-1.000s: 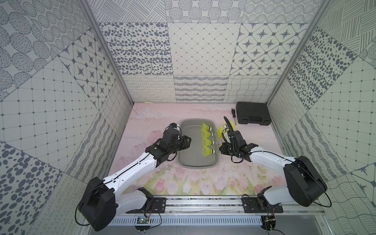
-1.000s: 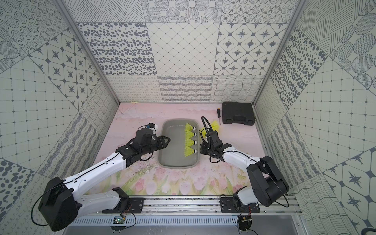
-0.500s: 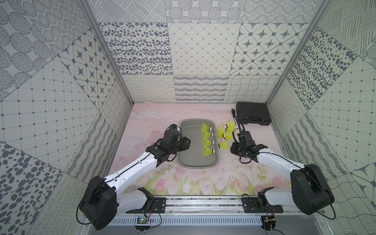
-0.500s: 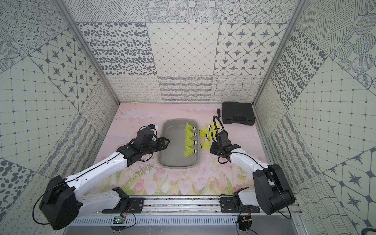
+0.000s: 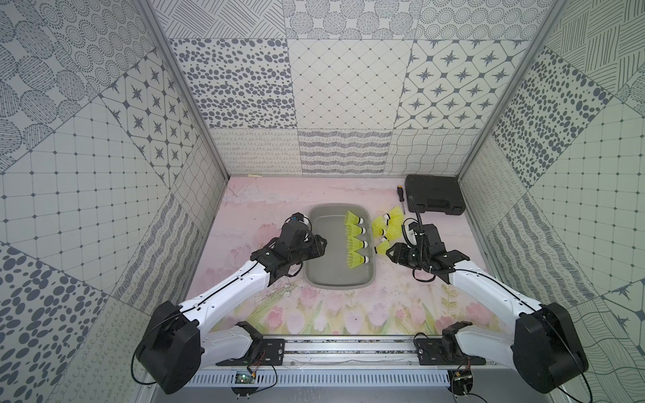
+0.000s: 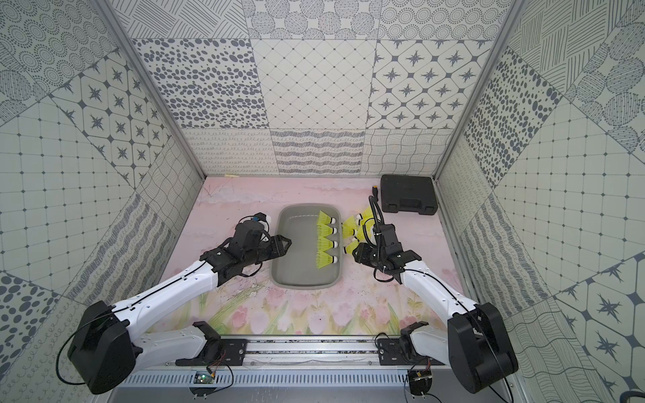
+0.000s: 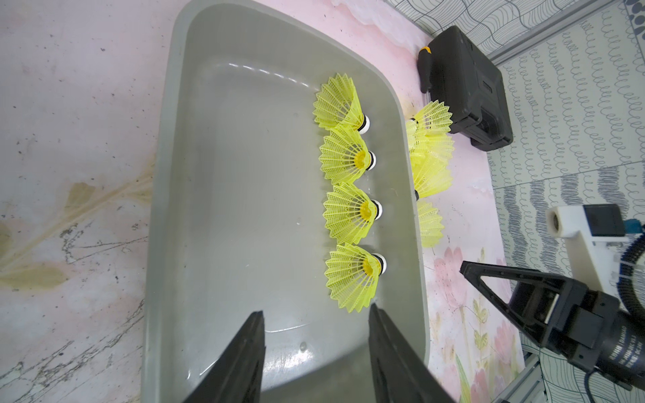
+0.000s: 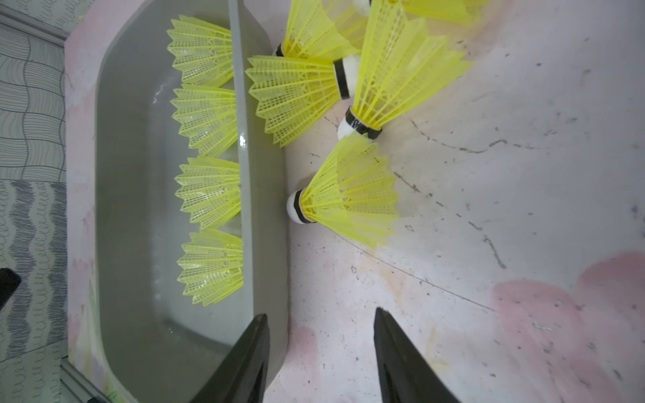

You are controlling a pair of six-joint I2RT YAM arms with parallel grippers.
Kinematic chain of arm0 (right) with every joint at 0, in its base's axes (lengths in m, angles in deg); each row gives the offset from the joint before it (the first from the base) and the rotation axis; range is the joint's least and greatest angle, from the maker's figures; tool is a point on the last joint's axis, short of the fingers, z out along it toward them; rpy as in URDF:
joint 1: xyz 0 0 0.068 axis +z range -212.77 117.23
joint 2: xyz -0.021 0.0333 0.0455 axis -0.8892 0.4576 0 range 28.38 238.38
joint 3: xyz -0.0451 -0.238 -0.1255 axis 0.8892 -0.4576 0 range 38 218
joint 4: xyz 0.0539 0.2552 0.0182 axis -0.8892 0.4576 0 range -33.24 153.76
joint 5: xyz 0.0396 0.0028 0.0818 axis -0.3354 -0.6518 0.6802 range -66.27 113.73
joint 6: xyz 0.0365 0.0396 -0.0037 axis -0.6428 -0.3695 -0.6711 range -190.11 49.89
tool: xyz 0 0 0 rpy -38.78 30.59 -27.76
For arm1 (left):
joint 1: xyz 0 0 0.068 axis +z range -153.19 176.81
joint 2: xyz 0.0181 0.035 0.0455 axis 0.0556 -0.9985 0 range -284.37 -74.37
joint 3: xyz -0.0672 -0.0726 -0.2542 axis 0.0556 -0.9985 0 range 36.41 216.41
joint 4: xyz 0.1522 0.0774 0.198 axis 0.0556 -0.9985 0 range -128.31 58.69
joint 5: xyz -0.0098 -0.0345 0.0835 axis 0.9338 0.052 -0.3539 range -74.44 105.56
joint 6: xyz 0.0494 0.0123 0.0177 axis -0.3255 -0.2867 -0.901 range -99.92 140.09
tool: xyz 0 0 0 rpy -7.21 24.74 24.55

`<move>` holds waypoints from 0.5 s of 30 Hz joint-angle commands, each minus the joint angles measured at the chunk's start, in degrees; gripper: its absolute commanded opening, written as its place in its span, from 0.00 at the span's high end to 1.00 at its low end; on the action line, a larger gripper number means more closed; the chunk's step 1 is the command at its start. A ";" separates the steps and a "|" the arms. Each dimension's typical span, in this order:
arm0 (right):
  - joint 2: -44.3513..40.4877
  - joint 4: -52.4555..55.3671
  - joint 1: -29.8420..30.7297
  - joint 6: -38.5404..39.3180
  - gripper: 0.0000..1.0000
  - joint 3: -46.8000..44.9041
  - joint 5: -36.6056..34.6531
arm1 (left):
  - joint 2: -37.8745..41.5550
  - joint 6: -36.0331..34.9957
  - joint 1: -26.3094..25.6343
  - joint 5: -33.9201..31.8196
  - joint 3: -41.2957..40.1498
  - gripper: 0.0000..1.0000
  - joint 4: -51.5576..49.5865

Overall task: Put the shuttlecocks into the storage box
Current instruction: Pick up the shuttlecock at the center of the board.

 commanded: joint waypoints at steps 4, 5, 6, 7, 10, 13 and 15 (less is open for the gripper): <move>2.28 -9.57 0.30 -8.90 0.44 -1.94 3.01 | -0.67 -1.48 0.42 0.16 -0.22 0.49 0.25; 2.93 -10.57 0.38 -10.32 0.44 -2.03 2.84 | -0.69 -1.49 0.50 0.21 -0.19 0.49 0.29; 3.63 -11.49 0.54 -12.00 0.44 -2.16 2.29 | -0.72 -1.47 0.41 0.27 -0.15 0.49 0.30; 4.41 -12.15 0.72 -13.75 0.43 -2.21 1.40 | -0.68 -1.50 0.50 0.31 -0.18 0.49 0.29; 5.70 -14.67 1.42 -18.52 0.43 -3.27 -0.94 | -0.69 -1.57 0.53 0.35 -0.22 0.49 0.21; 6.73 -16.72 2.37 -21.64 0.43 -4.01 -3.40 | -0.76 -1.68 0.52 0.36 -0.28 0.49 0.33; 7.78 -17.41 2.90 -22.29 0.43 -3.67 -4.06 | -0.85 -1.68 0.52 0.38 -0.36 0.48 0.47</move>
